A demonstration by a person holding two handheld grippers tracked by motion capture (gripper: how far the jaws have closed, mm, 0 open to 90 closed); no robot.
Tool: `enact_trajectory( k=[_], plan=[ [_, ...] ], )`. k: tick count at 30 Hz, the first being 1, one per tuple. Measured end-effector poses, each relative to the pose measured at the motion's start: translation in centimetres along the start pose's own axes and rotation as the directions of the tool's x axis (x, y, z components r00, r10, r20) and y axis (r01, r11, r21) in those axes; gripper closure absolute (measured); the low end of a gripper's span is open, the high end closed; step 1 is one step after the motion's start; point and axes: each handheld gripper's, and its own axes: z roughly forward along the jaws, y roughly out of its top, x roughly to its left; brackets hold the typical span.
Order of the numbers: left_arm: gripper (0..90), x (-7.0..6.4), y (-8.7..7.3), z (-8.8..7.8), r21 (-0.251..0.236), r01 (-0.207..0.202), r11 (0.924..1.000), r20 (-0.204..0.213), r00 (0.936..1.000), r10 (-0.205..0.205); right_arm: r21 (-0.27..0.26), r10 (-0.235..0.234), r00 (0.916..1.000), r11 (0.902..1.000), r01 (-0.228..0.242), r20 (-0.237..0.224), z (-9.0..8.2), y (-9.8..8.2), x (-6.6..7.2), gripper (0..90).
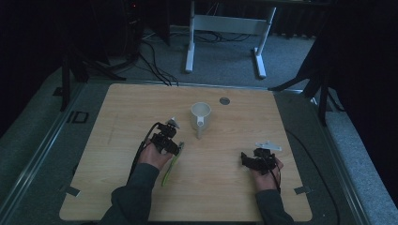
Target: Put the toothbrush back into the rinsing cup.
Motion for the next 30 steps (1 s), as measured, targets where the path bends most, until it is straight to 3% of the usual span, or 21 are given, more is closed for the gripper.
enact_trajectory(
  k=[15, 30],
  plan=[
    [65.5, 0.2, 0.2, 0.9, 0.032, 0.014, 0.9994, -0.009, 0.9999, -0.013, 0.0, 0.0, 1.0, 1.0, 0.0, 0.0, 0.0, 0.0, 0.0, 20.9],
    [69.5, -0.3, 0.4, 1.9, 0.095, -0.015, 0.9954, -0.007, 0.9999, 0.015, 0.0, 0.0, 1.0, 1.0, 0.0, 0.0, 0.0, 0.0, 0.0, 20.9]
  ],
)
